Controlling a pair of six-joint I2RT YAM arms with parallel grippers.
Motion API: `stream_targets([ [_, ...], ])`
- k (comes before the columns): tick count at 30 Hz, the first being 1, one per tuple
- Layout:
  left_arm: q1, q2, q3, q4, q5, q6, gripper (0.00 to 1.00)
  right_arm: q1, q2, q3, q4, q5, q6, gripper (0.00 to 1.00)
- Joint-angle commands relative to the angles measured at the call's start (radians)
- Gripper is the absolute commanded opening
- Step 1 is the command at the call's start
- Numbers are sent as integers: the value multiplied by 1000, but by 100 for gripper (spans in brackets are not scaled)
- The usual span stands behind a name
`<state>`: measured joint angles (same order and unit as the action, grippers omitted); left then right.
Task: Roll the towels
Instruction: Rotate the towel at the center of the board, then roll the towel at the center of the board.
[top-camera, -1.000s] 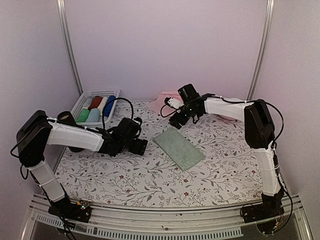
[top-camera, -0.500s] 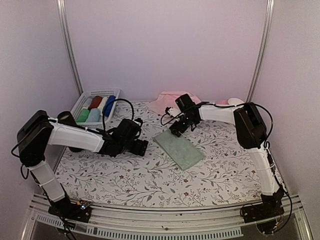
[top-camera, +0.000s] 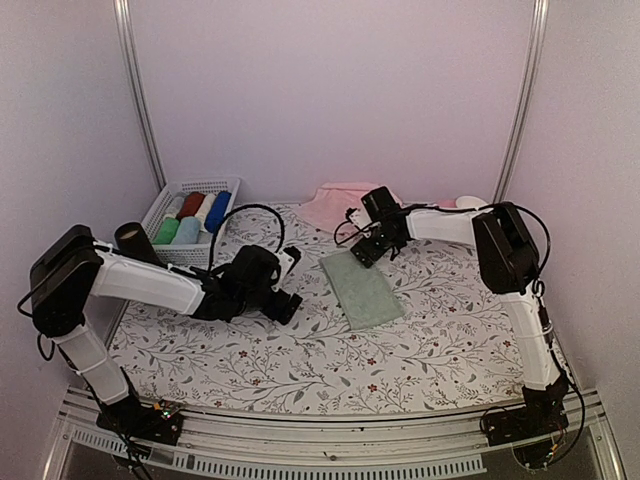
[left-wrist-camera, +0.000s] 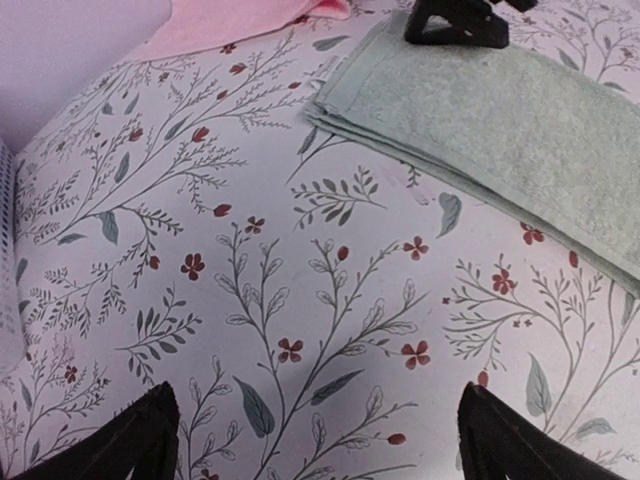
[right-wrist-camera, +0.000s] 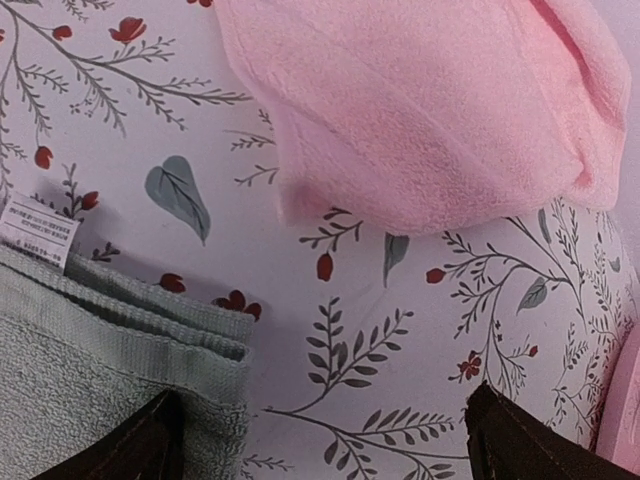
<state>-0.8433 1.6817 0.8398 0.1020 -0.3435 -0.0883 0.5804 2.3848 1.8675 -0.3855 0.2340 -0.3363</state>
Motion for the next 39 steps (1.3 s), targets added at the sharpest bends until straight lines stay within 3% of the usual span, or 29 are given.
stream_targets([
  [1,-85,20,9,115,12,232,97,-45,-44,-41,-66,51,-14,99],
  [10,-186,58,-1,295,133,533,97,-70,-141,-47,-120,24,-24,99],
  [14,-189,82,6,339,222,685,84,-78,-241,-80,-151,-60,-51,99],
  [18,-189,153,60,305,278,780,82,-88,-400,-163,-156,-112,-87,99],
  [24,-198,269,143,275,282,841,79,-149,-676,-312,-160,-232,-96,99],
  [35,-203,395,224,243,259,856,56,-342,-934,-514,-99,-439,-104,99],
  [39,-209,425,258,193,262,849,40,-344,-989,-579,-56,-483,-151,99],
])
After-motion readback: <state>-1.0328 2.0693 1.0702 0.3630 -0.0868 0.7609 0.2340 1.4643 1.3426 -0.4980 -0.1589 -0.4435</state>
